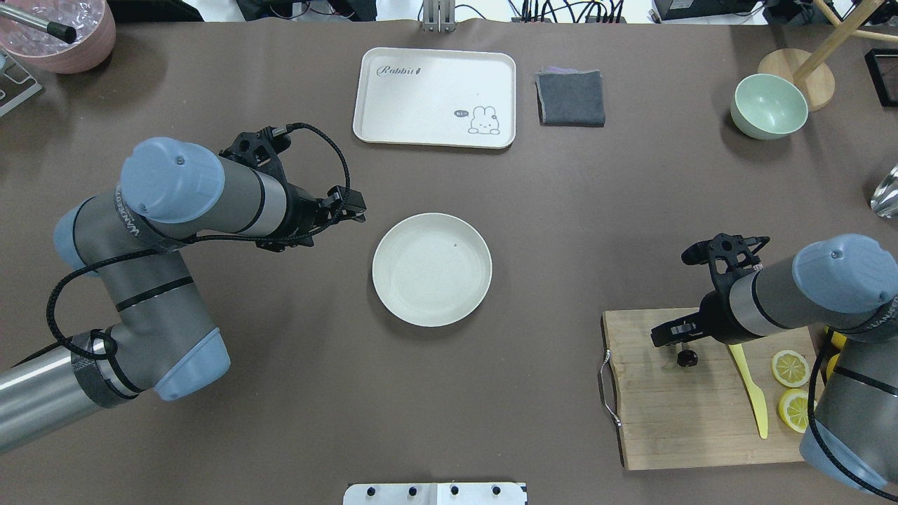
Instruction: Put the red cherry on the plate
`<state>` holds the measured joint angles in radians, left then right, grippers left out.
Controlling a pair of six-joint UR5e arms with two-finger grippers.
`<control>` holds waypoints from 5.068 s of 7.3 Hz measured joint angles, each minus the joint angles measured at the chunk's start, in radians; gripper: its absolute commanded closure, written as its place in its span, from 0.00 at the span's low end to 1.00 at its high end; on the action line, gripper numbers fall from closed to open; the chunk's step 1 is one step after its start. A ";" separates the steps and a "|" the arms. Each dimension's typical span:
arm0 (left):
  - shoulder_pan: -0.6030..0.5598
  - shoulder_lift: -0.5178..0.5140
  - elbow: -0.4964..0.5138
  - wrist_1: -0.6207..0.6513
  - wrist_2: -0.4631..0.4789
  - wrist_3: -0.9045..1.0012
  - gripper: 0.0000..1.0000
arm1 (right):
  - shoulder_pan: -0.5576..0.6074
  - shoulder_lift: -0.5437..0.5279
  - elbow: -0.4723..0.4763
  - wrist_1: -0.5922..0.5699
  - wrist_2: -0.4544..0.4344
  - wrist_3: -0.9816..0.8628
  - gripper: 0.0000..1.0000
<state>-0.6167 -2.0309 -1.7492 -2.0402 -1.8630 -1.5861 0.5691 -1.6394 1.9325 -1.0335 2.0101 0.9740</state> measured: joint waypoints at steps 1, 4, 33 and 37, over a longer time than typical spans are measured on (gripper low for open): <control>0.001 0.000 0.000 0.000 0.001 0.000 0.02 | -0.008 0.002 -0.003 -0.002 -0.011 0.000 0.37; 0.004 0.000 0.000 -0.001 0.002 -0.001 0.02 | -0.011 0.005 0.000 -0.005 -0.022 0.000 1.00; -0.362 0.284 0.050 -0.022 -0.011 0.915 0.02 | 0.021 0.841 -0.241 -0.640 -0.118 0.100 0.00; -0.631 0.393 0.075 0.033 -0.154 1.236 0.02 | 0.325 0.616 -0.010 -1.007 0.004 -0.398 0.00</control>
<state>-1.2478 -1.6375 -1.6746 -2.0076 -2.0169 -0.3504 0.8937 -1.0230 1.9227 -2.0405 2.0137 0.5763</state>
